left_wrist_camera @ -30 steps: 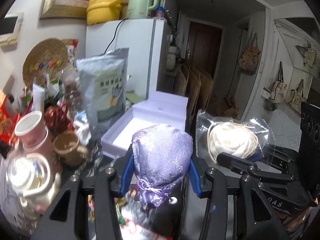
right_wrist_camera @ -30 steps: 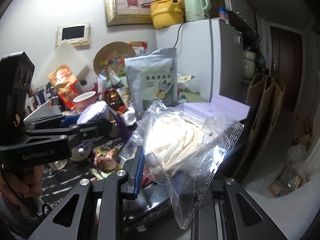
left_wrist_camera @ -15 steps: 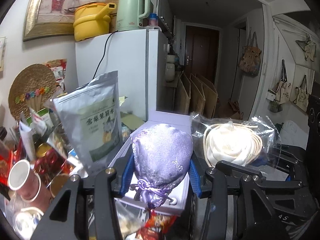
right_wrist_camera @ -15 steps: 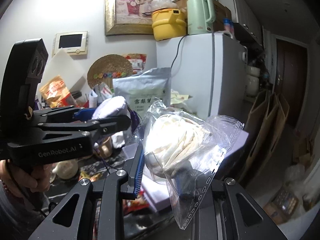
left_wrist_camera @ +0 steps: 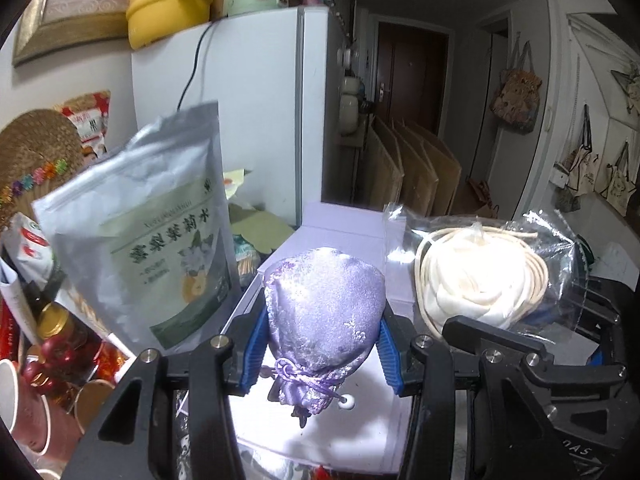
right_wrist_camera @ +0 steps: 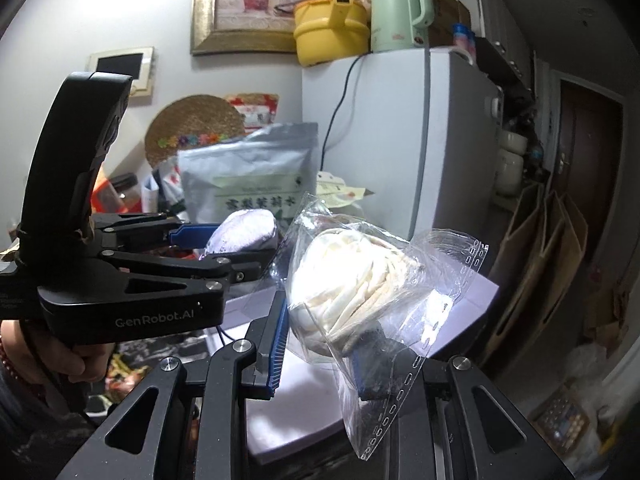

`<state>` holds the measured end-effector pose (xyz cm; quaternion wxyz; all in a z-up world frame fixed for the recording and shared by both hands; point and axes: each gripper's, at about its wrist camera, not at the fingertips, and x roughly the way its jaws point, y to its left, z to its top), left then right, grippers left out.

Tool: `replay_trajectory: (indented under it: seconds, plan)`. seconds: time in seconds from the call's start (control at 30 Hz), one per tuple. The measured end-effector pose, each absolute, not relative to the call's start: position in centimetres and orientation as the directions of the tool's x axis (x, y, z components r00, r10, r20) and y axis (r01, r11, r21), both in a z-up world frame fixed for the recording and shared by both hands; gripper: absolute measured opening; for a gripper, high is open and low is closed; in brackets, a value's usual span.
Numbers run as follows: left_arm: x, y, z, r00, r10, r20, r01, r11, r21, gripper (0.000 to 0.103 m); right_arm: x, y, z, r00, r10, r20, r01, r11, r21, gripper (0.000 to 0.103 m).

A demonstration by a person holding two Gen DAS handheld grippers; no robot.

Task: Organize soft objects
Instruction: 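Carry the purple pouch and bagged coil with both grippers over the white box, then lower both items into the white box and open both grippers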

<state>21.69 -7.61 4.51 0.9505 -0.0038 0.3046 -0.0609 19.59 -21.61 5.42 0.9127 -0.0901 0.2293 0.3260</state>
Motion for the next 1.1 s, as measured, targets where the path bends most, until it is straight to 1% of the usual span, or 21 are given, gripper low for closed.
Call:
replay_trajectory:
  seconds: [0.3,0.6,0.8,1.0,1.03,1.07,1.1]
  plan:
    - [25.9,-7.1,0.7,0.751,-0.08,-0.655,0.094,0.995,-0.014,0.047,23.8,-20.3,2.5,0.648,0.534,-0.544,-0.642,0.767,-0.012,0.026]
    - [29.3,-6.1,-3.3,0.674,-0.07,-0.735,0.073,0.997,-0.029,0.047,27.6,-19.0,-1.4,0.587,0.509,-0.63,-0.652,0.758,0.005,0.026]
    - [31.0,-5.5,-4.9,0.644,-0.049,-0.763,0.063,0.998,-0.011,0.047,30.0,-18.7,-3.2,0.505,0.536,-0.677,-0.665,0.742,0.091,0.027]
    - [32.2,-5.3,-5.9,0.625,-0.035,-0.78,0.044,0.999,-0.009,0.047,31.7,-18.2,-4.2,0.457,0.537,-0.709,-0.665,0.736,0.129,0.029]
    - [32.5,-5.3,-6.1,0.616,-0.032,-0.787,0.043,0.999,-0.006,0.048,31.9,-18.1,-4.4,0.452,0.537,-0.713,-0.664,0.736,0.133,0.031]
    - [32.7,-5.3,-6.3,0.606,-0.029,-0.795,0.041,0.999,-0.005,0.048,32.1,-18.1,-4.5,0.448,0.533,-0.717,-0.662,0.738,0.134,0.04]
    - [32.9,-5.2,-6.4,0.598,-0.026,-0.801,0.034,0.999,-0.007,0.048,32.3,-18.1,-4.6,0.449,0.525,-0.723,-0.656,0.743,0.133,0.046]
